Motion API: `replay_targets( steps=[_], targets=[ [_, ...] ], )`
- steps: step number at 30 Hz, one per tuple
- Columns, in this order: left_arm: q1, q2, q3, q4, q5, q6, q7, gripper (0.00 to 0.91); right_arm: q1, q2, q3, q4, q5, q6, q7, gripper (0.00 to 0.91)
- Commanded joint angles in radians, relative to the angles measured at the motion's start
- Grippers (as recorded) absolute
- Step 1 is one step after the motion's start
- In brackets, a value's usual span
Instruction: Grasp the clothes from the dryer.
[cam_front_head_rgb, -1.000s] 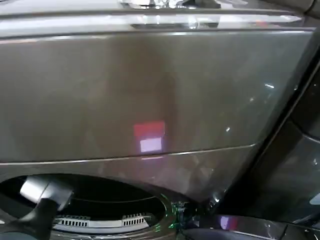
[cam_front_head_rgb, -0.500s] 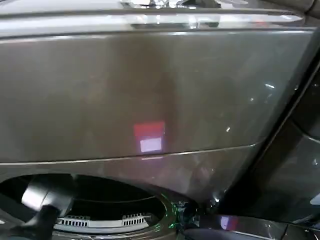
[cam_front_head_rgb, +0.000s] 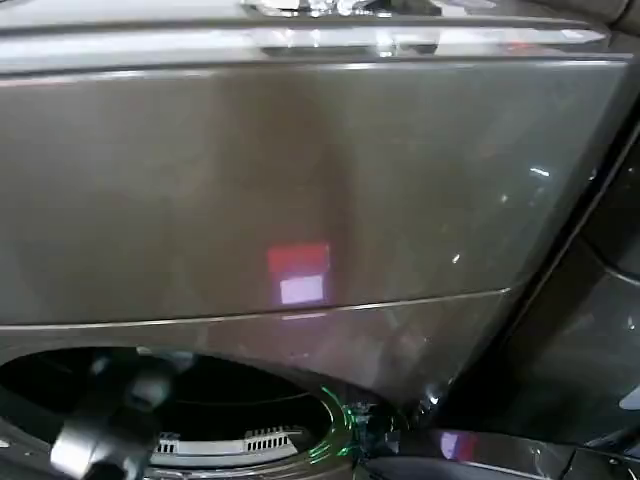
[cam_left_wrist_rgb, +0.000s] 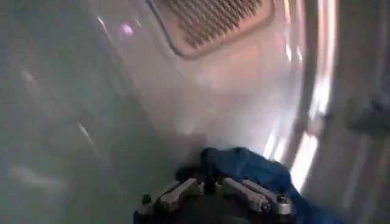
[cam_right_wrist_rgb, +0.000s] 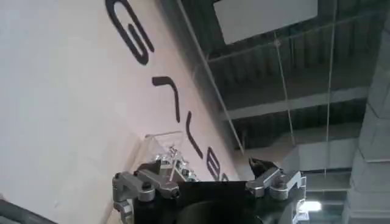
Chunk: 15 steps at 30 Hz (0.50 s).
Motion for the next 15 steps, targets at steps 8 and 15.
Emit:
replay_targets(
  steps=[8, 15],
  targets=[
    [0.149, -0.063, -0.097, -0.189, 0.054, -0.089, -0.412, 0.000, -0.014, 0.006, 0.018, -0.006, -0.010, 0.003, 0.006, 0.907],
    [0.177, -0.070, -0.123, -0.231, 0.049, -0.074, -0.432, 0.000, -0.027, 0.006, 0.037, -0.012, -0.009, 0.011, 0.012, 0.907]
  ],
)
